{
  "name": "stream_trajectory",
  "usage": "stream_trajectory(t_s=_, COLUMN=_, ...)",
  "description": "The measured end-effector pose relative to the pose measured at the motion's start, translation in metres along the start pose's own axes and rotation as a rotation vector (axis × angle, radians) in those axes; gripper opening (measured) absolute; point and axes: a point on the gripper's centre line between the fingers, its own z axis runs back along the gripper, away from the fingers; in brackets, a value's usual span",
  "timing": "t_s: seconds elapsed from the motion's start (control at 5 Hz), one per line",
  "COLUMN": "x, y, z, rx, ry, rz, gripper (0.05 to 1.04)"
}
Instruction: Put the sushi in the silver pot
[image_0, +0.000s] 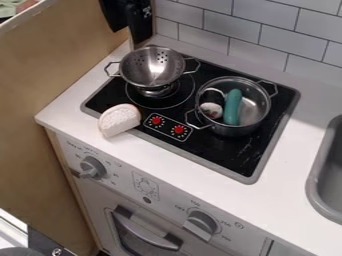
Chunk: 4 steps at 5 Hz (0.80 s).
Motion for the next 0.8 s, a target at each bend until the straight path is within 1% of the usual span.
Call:
stream_trajectory(t_s=0.2, x=-0.0027, y=-0.0004, z=-0.0131, rx=-0.028, ry=0.032, rz=0.012, gripper=1.011)
stream_trajectory(t_s=0.4, x=0.0027, y=0.0031, z=-0.0104, rx=-0.067, ry=0.08, rz=0.044, gripper=1.011)
stream_trajectory(t_s=0.8, x=0.002, y=0.0026, z=-0.0105, rx=-0.072, ry=0.086, rz=0.048, gripper=1.011)
